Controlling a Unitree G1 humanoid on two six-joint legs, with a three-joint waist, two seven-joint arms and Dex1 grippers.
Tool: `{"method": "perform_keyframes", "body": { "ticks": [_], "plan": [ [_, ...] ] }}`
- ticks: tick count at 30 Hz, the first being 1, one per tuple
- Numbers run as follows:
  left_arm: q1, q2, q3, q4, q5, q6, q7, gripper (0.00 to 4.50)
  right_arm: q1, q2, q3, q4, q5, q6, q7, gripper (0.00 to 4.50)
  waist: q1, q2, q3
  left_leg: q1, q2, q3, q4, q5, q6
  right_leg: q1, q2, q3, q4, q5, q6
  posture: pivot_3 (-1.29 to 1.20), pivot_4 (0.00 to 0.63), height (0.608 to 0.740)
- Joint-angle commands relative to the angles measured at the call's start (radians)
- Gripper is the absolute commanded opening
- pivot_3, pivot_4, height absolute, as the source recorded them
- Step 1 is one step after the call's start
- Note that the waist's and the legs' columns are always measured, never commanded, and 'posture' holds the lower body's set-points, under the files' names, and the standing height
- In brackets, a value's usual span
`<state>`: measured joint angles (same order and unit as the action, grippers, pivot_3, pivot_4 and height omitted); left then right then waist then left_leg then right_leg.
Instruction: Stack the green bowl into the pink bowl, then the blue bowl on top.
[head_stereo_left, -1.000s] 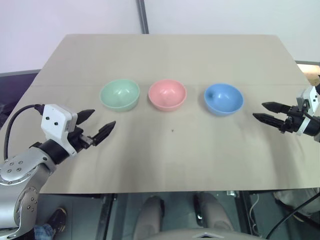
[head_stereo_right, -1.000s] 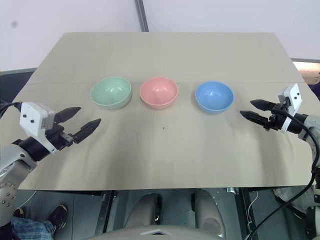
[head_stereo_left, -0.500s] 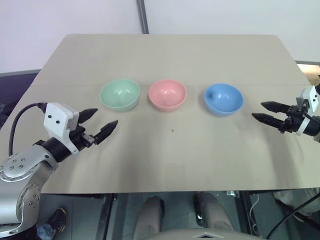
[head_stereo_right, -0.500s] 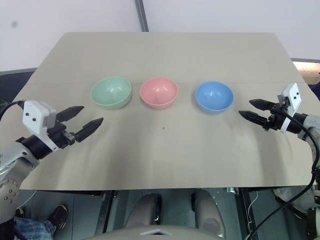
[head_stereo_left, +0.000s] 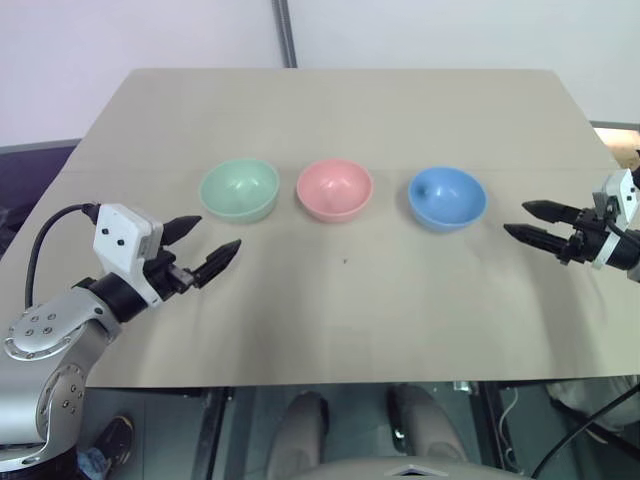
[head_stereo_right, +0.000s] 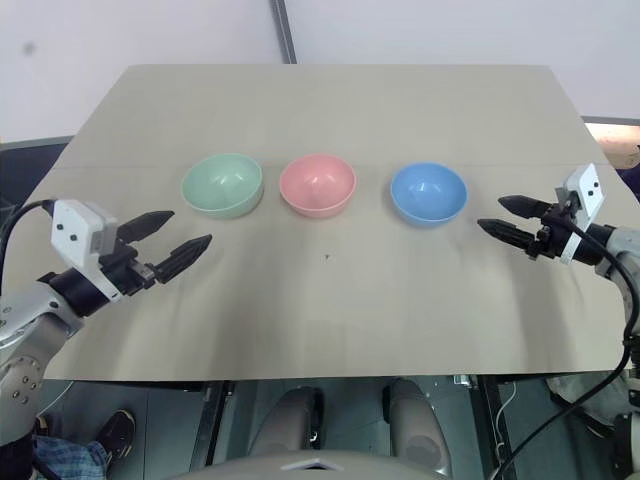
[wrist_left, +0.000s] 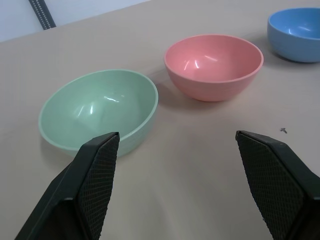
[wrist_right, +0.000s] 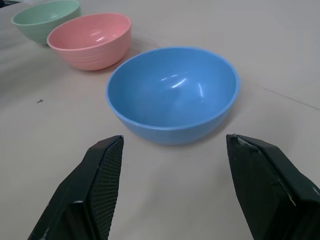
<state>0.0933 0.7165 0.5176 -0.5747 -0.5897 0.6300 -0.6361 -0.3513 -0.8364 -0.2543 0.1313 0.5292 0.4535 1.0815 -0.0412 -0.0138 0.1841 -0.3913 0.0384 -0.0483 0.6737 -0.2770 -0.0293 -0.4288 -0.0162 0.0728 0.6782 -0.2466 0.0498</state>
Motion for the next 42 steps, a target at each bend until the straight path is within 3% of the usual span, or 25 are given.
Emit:
{"method": "perform_keyframes", "body": {
  "ticks": [1,9,13,16,24,29,42],
  "plan": [
    [0.003,0.01,0.025,-0.015,-0.018,-0.015,-0.006,3.93,-0.015,0.001,-0.022,-0.023,0.016,-0.013,0.006,3.59,0.0,0.0,0.0,0.0,0.0,0.0,0.0,0.0,0.0,0.0,0.0,0.0,0.0,0.0,0.0,0.0,0.15,0.74],
    [-0.002,0.013,0.065,-0.013,-0.113,0.008,-0.039,3.93,-0.056,0.027,0.018,-0.089,0.026,0.046,-0.024,3.59,-0.004,0.0,0.0,0.0,0.0,0.0,0.0,0.0,0.0,0.0,0.0,0.0,0.0,0.0,0.0,0.0,0.15,0.74],
    [-0.006,0.018,0.086,-0.004,-0.164,0.011,-0.054,3.93,-0.097,0.048,0.112,-0.172,0.007,0.128,-0.055,3.59,-0.002,0.0,0.0,0.001,0.001,0.0,0.0,0.0,0.0,0.0,0.001,0.0,0.001,0.0,0.0,0.0,0.15,0.74],
    [-0.01,0.016,0.111,0.009,-0.239,0.027,-0.073,3.93,-0.18,0.14,0.199,-0.223,0.002,0.175,-0.12,3.59,-0.003,0.0,0.0,0.001,0.001,0.0,0.0,0.0,0.0,0.0,0.001,0.0,0.0,0.0,0.0,0.0,0.15,0.74],
    [0.018,0.059,0.134,0.008,-0.336,0.048,-0.125,3.93,-0.389,0.306,0.489,-0.161,-0.235,0.097,-0.185,3.59,0.005,-0.001,0.0,-0.002,0.001,-0.001,0.0,0.0,0.0,-0.001,0.0,-0.002,-0.001,0.0,0.0,0.0,0.15,0.74],
    [0.042,0.059,0.142,-0.011,-0.334,0.043,-0.114,3.93,-0.522,0.396,0.681,-0.033,-0.462,-0.11,-0.197,3.59,-0.003,-0.001,-0.001,-0.002,0.0,-0.001,0.0,0.0,0.0,-0.002,0.0,-0.002,0.0,0.0,0.0,0.0,0.15,0.74],
    [0.091,0.064,0.161,-0.046,-0.33,0.033,-0.092,3.93,-0.685,0.543,0.827,0.306,-0.765,-0.22,-0.259,3.59,-0.002,-0.002,-0.001,-0.002,0.001,-0.001,0.0,0.0,0.0,-0.003,0.0,-0.002,0.0,0.0,-0.001,0.0,0.15,0.74]
  ]
}}
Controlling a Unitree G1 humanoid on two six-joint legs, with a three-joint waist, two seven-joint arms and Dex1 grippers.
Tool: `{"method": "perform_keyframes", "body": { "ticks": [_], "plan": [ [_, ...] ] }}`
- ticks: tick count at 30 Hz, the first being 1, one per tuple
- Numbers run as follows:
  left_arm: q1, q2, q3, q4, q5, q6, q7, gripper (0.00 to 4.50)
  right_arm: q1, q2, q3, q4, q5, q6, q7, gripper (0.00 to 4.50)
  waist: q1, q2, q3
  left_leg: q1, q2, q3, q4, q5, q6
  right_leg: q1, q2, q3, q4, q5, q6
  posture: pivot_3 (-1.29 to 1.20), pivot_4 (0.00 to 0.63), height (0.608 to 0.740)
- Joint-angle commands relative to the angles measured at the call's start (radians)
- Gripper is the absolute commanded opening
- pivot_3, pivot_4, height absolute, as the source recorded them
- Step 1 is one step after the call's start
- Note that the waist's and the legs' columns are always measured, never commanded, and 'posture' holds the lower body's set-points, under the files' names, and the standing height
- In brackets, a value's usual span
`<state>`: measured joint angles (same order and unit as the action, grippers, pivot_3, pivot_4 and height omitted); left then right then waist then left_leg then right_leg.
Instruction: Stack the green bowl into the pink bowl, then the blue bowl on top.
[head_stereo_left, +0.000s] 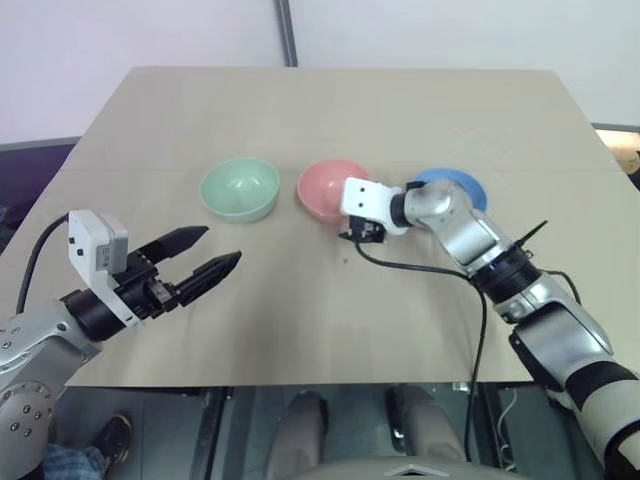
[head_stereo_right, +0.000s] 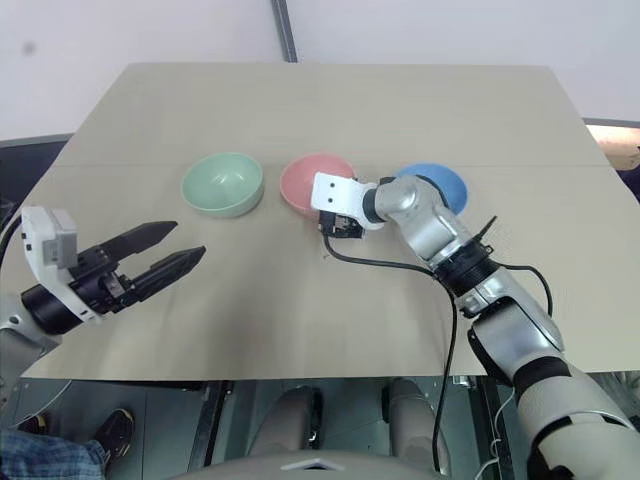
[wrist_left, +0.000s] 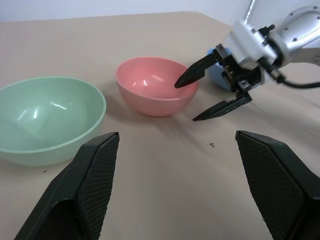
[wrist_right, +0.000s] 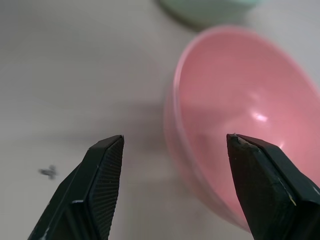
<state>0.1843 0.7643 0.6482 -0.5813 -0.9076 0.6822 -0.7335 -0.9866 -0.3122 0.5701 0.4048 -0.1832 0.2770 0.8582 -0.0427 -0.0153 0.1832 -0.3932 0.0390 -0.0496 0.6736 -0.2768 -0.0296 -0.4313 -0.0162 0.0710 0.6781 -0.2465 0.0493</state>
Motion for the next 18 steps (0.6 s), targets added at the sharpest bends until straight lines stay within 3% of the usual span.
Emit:
{"method": "perform_keyframes", "body": {
  "ticks": [1,3,8,9,16,18],
  "plan": [
    [-0.001,0.017,0.029,-0.04,-0.011,-0.019,0.007,3.97,-0.06,0.033,0.0,0.052,-0.063,-0.065,-0.048,3.34,-0.001,0.0,0.0,0.0,0.0,0.0,0.0,0.0,0.0,0.0,0.0,0.0,0.0,0.0,0.0,0.0,0.15,0.74],
    [-0.001,0.02,0.027,-0.039,-0.006,-0.02,0.007,3.98,-0.075,0.049,-0.007,0.067,-0.079,-0.09,-0.054,2.79,-0.004,0.0,0.0,0.0,0.0,0.0,0.0,0.0,0.0,0.0,0.0,0.0,0.0,0.0,0.0,0.0,0.15,0.74],
    [0.0,0.026,0.025,-0.034,-0.001,-0.022,0.004,3.98,-0.084,0.049,-0.022,0.036,-0.099,-0.101,-0.027,0.39,-0.002,0.0,0.0,0.0,0.0,0.0,-0.001,0.0,0.0,-0.001,0.0,0.0,0.0,0.0,0.0,0.0,0.15,0.74],
    [-0.002,0.026,0.022,-0.032,0.0,-0.022,0.005,3.98,-0.083,0.046,-0.025,0.023,-0.1,-0.099,-0.021,0.08,-0.001,0.0,0.0,0.0,0.0,0.0,-0.001,0.0,0.0,-0.001,0.0,0.0,0.0,0.0,0.0,0.0,0.15,0.74],
    [-0.013,0.024,-0.002,-0.03,0.006,-0.029,0.013,3.98,-0.04,0.013,-0.02,-0.123,-0.101,-0.085,0.048,0.08,-0.002,0.0,0.0,0.0,0.0,0.0,-0.001,0.0,0.0,-0.001,0.0,0.0,0.0,0.0,0.0,0.0,0.15,0.74],
    [-0.016,0.028,-0.005,-0.024,0.006,-0.029,0.012,3.98,0.016,-0.05,-0.01,-0.251,-0.089,-0.048,0.134,0.08,0.0,0.0,0.0,0.0,0.0,0.0,-0.001,0.0,0.0,-0.001,0.0,0.0,0.0,0.0,0.0,0.0,0.15,0.74]
  ]
}}
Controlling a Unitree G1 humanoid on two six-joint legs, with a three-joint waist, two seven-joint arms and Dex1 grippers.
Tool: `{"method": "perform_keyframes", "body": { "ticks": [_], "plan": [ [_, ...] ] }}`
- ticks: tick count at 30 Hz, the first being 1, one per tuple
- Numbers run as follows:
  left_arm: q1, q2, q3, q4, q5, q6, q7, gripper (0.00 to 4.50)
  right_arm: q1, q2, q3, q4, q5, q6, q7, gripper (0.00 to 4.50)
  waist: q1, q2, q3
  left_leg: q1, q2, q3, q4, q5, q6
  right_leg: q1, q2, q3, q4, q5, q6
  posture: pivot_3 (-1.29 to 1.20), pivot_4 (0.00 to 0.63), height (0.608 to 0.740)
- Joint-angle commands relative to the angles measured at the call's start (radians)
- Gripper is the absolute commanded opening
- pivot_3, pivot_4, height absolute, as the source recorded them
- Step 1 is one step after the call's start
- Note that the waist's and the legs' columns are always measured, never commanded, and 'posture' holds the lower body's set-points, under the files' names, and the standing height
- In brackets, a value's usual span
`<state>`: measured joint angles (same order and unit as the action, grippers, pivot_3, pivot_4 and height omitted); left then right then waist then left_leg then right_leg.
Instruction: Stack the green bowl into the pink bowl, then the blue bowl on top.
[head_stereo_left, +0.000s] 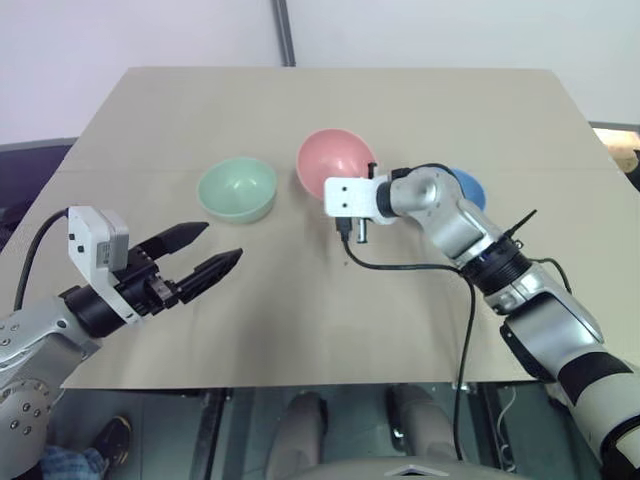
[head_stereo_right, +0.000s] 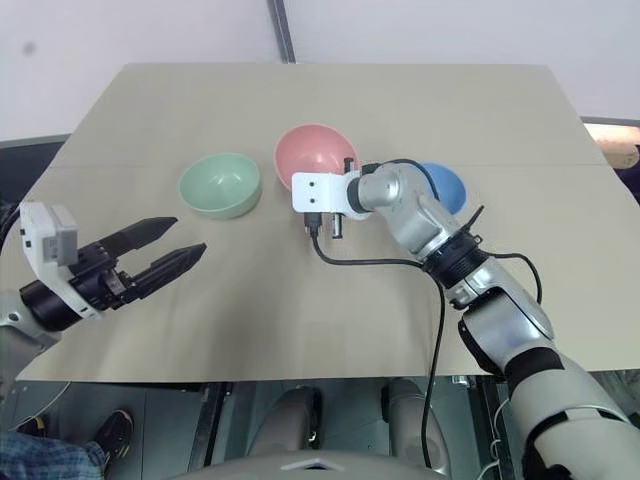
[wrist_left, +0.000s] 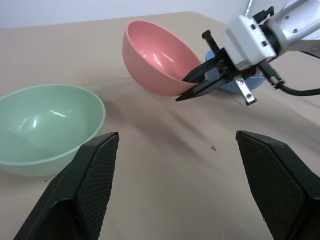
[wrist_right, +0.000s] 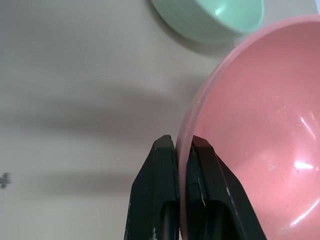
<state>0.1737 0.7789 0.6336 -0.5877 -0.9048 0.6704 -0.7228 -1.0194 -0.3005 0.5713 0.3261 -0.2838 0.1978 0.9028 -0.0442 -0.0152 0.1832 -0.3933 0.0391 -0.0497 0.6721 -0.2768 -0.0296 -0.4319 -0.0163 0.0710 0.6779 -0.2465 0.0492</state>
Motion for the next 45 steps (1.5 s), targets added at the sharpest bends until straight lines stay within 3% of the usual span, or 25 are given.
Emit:
{"method": "perform_keyframes", "body": {
  "ticks": [1,8,13,24,33,36,39,45],
  "plan": [
    [-0.006,0.015,0.009,-0.015,0.004,-0.018,-0.001,3.98,0.074,-0.092,-0.005,-0.226,0.014,0.045,0.127,0.08,0.008,0.0,0.0,0.0,0.0,0.0,0.0,0.0,0.0,0.0,0.0,0.0,0.0,0.0,0.0,0.0,0.15,0.74],
    [-0.018,0.031,-0.012,0.007,0.021,-0.024,-0.016,3.98,0.283,-0.314,0.008,-0.543,0.016,0.129,0.308,0.08,0.002,0.0,0.0,-0.002,-0.001,-0.002,0.0,0.0,0.0,0.0,-0.001,-0.002,-0.001,0.0,0.0,0.0,0.15,0.74],
    [-0.02,0.035,-0.019,0.01,0.025,-0.021,-0.023,3.98,0.342,-0.384,-0.016,-0.654,0.023,0.168,0.339,0.08,0.0,-0.001,0.0,0.003,0.0,-0.001,0.0,0.0,0.0,0.003,0.001,-0.001,0.0,0.0,0.0,0.0,0.15,0.74],
    [-0.07,0.056,-0.057,0.051,0.041,-0.022,-0.041,3.98,0.335,-0.309,0.022,-0.785,0.042,0.238,0.36,0.08,0.002,-0.001,0.0,0.002,0.0,-0.002,0.0,0.0,0.0,0.003,0.0,-0.002,0.0,-0.001,0.0,0.0,0.15,0.74],
    [-0.081,0.063,-0.065,0.062,0.053,-0.02,-0.06,3.98,0.328,-0.292,0.033,-0.777,0.037,0.243,0.347,0.08,0.003,-0.001,0.0,0.002,0.0,-0.002,0.0,0.0,0.0,0.003,0.0,-0.002,0.0,-0.001,0.0,0.0,0.15,0.74],
    [-0.079,0.059,-0.067,0.059,0.056,-0.019,-0.059,3.98,0.317,-0.264,0.02,-0.761,0.036,0.255,0.319,1.22,0.002,-0.001,0.0,0.002,0.0,-0.002,0.0,0.0,0.0,0.003,0.0,-0.002,0.0,-0.001,0.0,0.0,0.15,0.74],
    [-0.078,0.054,-0.071,0.054,0.057,-0.02,-0.058,3.98,0.289,-0.209,-0.008,-0.732,0.049,0.269,0.272,2.84,0.001,-0.001,0.0,0.002,0.0,-0.002,0.0,0.0,0.0,0.002,0.0,-0.002,0.0,-0.001,0.0,0.0,0.15,0.74],
    [-0.085,0.055,-0.078,0.058,0.064,-0.026,-0.057,3.98,0.29,-0.217,-0.073,-0.764,0.151,0.423,0.31,2.84,0.007,-0.001,-0.001,0.001,0.0,-0.002,0.0,0.0,0.0,0.003,0.0,-0.002,-0.001,-0.001,0.0,0.0,0.15,0.74]
  ]
}}
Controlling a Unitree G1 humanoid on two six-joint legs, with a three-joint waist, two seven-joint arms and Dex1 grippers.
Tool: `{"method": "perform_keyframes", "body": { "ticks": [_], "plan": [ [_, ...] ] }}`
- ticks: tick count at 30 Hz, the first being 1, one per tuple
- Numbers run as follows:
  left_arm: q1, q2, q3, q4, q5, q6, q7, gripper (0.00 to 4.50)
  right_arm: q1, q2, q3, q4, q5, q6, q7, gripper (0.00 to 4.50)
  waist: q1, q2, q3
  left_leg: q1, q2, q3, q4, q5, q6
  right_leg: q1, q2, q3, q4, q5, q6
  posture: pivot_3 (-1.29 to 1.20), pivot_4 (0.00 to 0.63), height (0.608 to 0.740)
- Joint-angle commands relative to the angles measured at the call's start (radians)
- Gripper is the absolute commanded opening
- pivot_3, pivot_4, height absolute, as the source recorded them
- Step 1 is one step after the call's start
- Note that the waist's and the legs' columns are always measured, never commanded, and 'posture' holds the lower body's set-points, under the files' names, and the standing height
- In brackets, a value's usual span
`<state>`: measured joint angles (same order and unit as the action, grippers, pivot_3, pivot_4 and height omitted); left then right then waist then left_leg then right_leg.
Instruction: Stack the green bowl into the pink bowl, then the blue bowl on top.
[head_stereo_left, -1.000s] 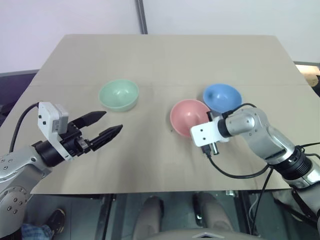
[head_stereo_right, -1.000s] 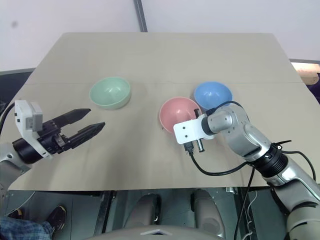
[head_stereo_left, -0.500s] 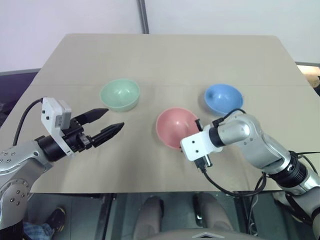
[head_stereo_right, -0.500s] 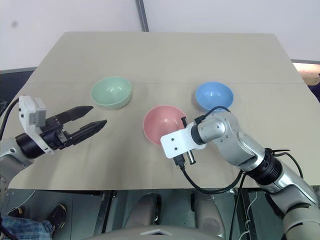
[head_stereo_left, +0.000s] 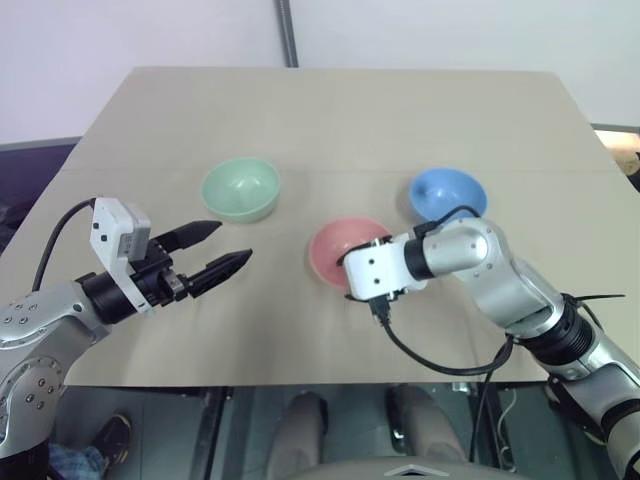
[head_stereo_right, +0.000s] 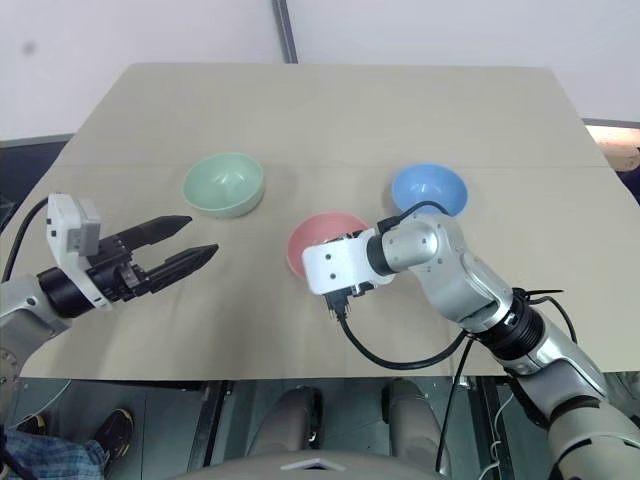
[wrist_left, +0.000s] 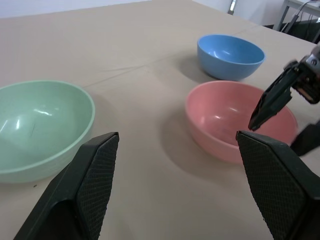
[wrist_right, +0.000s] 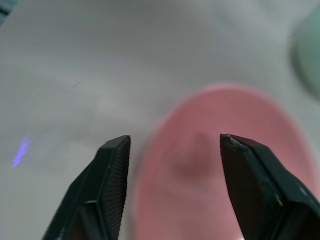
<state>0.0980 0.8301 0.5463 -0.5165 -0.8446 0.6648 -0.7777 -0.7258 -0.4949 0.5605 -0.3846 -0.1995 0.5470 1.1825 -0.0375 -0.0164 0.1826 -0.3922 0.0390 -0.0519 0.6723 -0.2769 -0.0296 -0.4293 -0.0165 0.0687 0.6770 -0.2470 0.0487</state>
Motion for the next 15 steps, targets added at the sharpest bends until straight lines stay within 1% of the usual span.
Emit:
{"method": "perform_keyframes", "body": {
  "ticks": [1,5,9,12,15],
  "plan": [
    [-0.01,0.004,0.009,-0.013,0.004,-0.02,-0.002,3.98,-0.001,-0.038,-0.082,-0.07,0.101,0.12,0.051,2.84,0.0,0.0,0.0,0.0,0.0,0.0,0.0,0.0,0.0,0.0,0.0,0.0,0.0,0.0,0.0,0.0,0.15,0.74],
    [-0.008,0.004,0.012,-0.013,0.004,-0.02,-0.003,3.98,-0.019,-0.087,-0.215,-0.127,0.305,0.35,0.123,2.84,-0.001,0.0,0.0,0.0,0.0,0.0,0.0,0.0,0.0,0.0,0.0,0.0,0.0,0.0,0.0,0.0,0.15,0.74],
    [-0.008,0.002,0.008,-0.011,0.011,-0.025,-0.005,3.98,-0.02,-0.13,-0.32,-0.15,0.477,0.495,0.146,2.84,-0.004,0.0,0.0,0.0,0.0,0.0,0.0,0.0,0.0,0.0,0.0,0.0,0.0,0.0,0.0,0.0,0.15,0.74],
    [-0.013,0.0,0.009,-0.003,0.017,-0.03,-0.003,3.98,0.011,-0.119,-0.448,-0.132,0.601,0.533,0.12,2.84,-0.004,0.0,0.0,0.0,0.0,0.0,0.0,0.0,0.0,0.0,0.0,0.0,0.0,0.0,0.0,0.0,0.15,0.74],
    [-0.02,-0.003,0.002,0.018,0.069,-0.048,0.03,3.98,0.054,-0.087,-0.557,-0.078,0.66,0.517,0.041,2.84,-0.003,0.0,0.0,0.0,0.0,0.0,0.0,0.0,0.0,0.0,0.0,0.0,0.0,0.0,0.0,0.0,0.15,0.74]
  ]
}}
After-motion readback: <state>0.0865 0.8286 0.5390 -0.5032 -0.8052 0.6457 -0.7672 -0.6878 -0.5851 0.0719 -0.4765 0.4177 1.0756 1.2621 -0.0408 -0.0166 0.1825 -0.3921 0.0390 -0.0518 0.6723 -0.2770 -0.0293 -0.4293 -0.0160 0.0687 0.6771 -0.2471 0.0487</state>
